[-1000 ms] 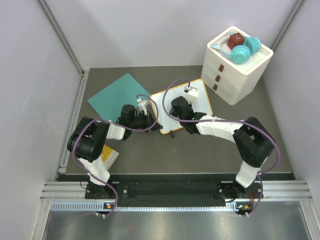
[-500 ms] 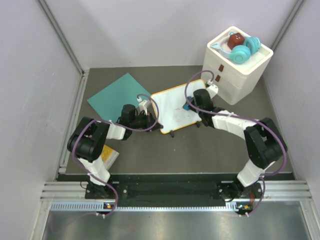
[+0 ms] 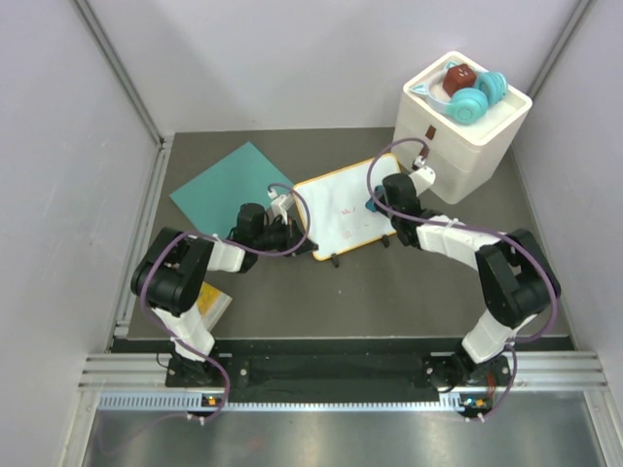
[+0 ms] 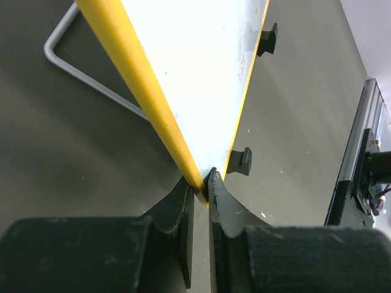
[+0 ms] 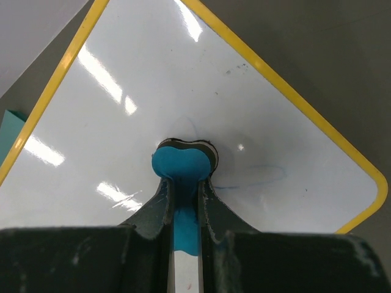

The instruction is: Erase the whiteboard

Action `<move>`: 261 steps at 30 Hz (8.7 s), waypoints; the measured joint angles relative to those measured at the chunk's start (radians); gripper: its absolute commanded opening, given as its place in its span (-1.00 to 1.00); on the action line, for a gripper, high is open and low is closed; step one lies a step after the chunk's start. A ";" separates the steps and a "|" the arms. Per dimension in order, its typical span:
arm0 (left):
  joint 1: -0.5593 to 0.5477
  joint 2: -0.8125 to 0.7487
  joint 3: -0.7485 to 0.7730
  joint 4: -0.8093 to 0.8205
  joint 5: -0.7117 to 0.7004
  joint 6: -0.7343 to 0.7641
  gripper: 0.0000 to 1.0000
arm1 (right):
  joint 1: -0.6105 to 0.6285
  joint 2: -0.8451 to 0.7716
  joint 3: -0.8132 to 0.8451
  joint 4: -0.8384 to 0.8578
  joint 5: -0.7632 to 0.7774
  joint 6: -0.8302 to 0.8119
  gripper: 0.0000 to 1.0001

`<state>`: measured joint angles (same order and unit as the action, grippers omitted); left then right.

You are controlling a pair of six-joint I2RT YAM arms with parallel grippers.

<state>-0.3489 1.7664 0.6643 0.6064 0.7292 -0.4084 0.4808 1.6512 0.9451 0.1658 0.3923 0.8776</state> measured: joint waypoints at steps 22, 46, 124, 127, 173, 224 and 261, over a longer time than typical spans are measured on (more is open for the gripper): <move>0.000 -0.002 0.000 -0.012 -0.013 -0.003 -1.00 | 0.380 0.124 0.061 0.041 0.225 0.165 -1.00; -0.008 -0.005 0.000 -0.004 -0.013 0.010 -1.00 | 0.021 -0.074 -0.179 -0.018 0.000 0.193 -1.00; -0.023 -0.013 0.003 -0.004 -0.073 0.037 -1.00 | 0.288 0.003 -0.299 0.178 0.127 0.468 -1.00; -0.023 -0.013 0.003 -0.002 -0.076 0.038 -1.00 | 0.288 0.004 -0.260 0.121 0.126 0.422 -1.00; -0.037 -0.011 0.019 -0.018 -0.096 0.053 -1.00 | -0.145 0.039 0.087 0.112 -0.238 -0.057 -1.00; -0.043 -0.010 0.022 -0.016 -0.103 0.061 -1.00 | -0.158 -0.020 -0.042 0.061 -0.038 -0.039 -1.00; -0.043 -0.010 0.023 -0.025 -0.110 0.037 -1.00 | 0.189 0.113 -0.008 0.354 -0.150 -0.043 -1.00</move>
<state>-0.3920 1.7569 0.6876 0.5816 0.6193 -0.3714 0.6697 1.7645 0.9367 0.5198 0.2428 0.8349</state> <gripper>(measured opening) 0.143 0.082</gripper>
